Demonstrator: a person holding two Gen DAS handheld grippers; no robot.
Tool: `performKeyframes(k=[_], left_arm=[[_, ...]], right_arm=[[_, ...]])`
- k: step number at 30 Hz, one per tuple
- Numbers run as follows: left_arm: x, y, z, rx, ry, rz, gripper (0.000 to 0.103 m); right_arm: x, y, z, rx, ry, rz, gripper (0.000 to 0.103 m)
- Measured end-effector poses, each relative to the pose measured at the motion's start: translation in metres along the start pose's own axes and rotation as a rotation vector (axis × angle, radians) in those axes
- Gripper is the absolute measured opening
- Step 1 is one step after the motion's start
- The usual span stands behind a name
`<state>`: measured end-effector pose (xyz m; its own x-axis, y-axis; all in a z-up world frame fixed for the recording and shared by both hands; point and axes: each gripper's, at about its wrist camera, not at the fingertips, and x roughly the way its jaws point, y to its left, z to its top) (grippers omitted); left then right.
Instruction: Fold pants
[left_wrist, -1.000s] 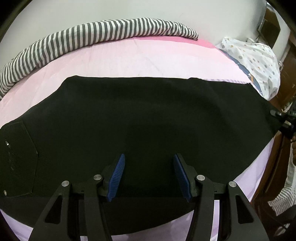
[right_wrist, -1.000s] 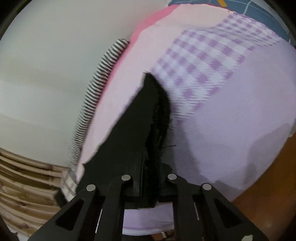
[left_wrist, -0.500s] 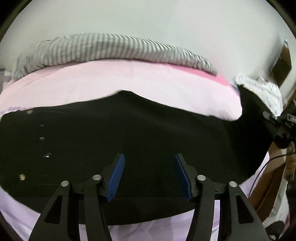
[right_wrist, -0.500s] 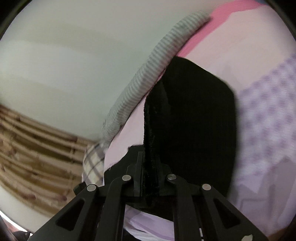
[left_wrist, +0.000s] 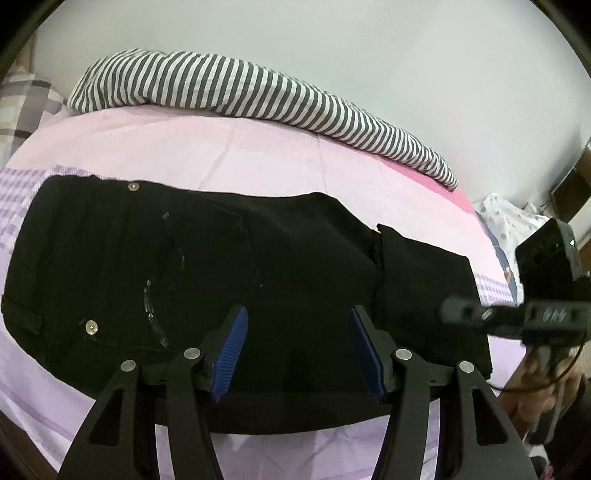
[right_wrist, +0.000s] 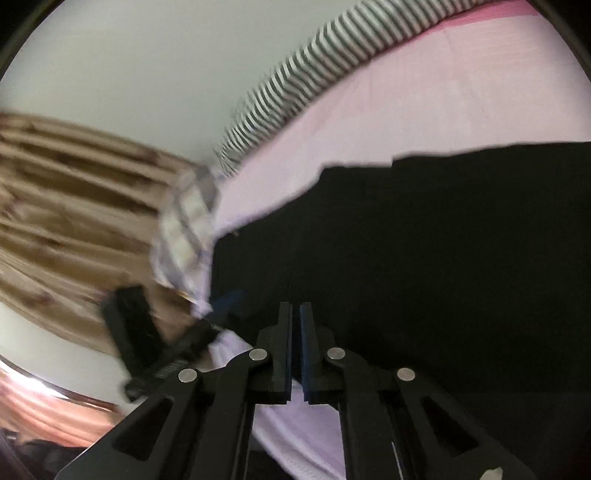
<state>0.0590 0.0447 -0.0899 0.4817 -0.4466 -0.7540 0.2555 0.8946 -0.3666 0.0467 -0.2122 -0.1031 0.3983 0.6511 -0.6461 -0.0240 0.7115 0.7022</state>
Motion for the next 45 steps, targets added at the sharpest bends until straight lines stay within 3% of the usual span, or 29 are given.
performKeyframes(k=[4, 8, 10, 13, 19, 23, 27, 32, 34, 36, 39, 42, 45], left_arm=[[0.005, 0.002, -0.001, -0.013, 0.028, -0.045, 0.058], [0.014, -0.005, 0.001, -0.008, 0.072, -0.118, 0.058], [0.021, -0.011, 0.003, -0.010, 0.099, -0.160, 0.058], [0.037, -0.023, 0.007, -0.025, 0.146, -0.237, 0.058], [0.069, -0.042, 0.013, -0.005, 0.237, -0.320, 0.058], [0.088, -0.045, 0.017, -0.014, 0.280, -0.322, 0.057], [0.101, -0.051, 0.020, 0.000, 0.305, -0.365, 0.055], [0.120, -0.079, 0.025, 0.059, 0.373, -0.418, 0.041], [0.127, -0.086, 0.022, 0.071, 0.398, -0.417, 0.017], [0.128, -0.084, 0.020, 0.052, 0.391, -0.415, 0.011], [0.121, -0.085, 0.018, 0.042, 0.354, -0.399, 0.008], [0.105, -0.097, 0.014, 0.098, 0.283, -0.341, 0.008], [0.092, -0.097, 0.014, 0.075, 0.259, -0.328, 0.007]], right_arm=[[0.008, 0.001, -0.006, -0.006, 0.023, -0.027, 0.008], [-0.020, -0.003, -0.003, -0.021, -0.052, -0.120, 0.016], [-0.038, -0.010, -0.002, -0.019, -0.104, -0.184, 0.031], [-0.062, -0.022, -0.001, -0.010, -0.176, -0.263, 0.033], [-0.099, -0.043, -0.006, 0.046, -0.286, -0.284, 0.036], [-0.109, -0.050, -0.006, 0.065, -0.321, -0.284, 0.036], [-0.113, -0.056, -0.003, 0.083, -0.358, -0.287, 0.045], [-0.121, -0.069, -0.002, 0.122, -0.381, -0.280, 0.045], [-0.124, -0.074, -0.003, 0.139, -0.387, -0.281, 0.046], [-0.125, -0.082, -0.004, 0.167, -0.388, -0.298, 0.049], [-0.126, -0.091, -0.005, 0.208, -0.385, -0.313, 0.049], [-0.126, -0.093, -0.006, 0.215, -0.378, -0.327, 0.049], [-0.126, -0.090, -0.006, 0.204, -0.376, -0.324, 0.050]])
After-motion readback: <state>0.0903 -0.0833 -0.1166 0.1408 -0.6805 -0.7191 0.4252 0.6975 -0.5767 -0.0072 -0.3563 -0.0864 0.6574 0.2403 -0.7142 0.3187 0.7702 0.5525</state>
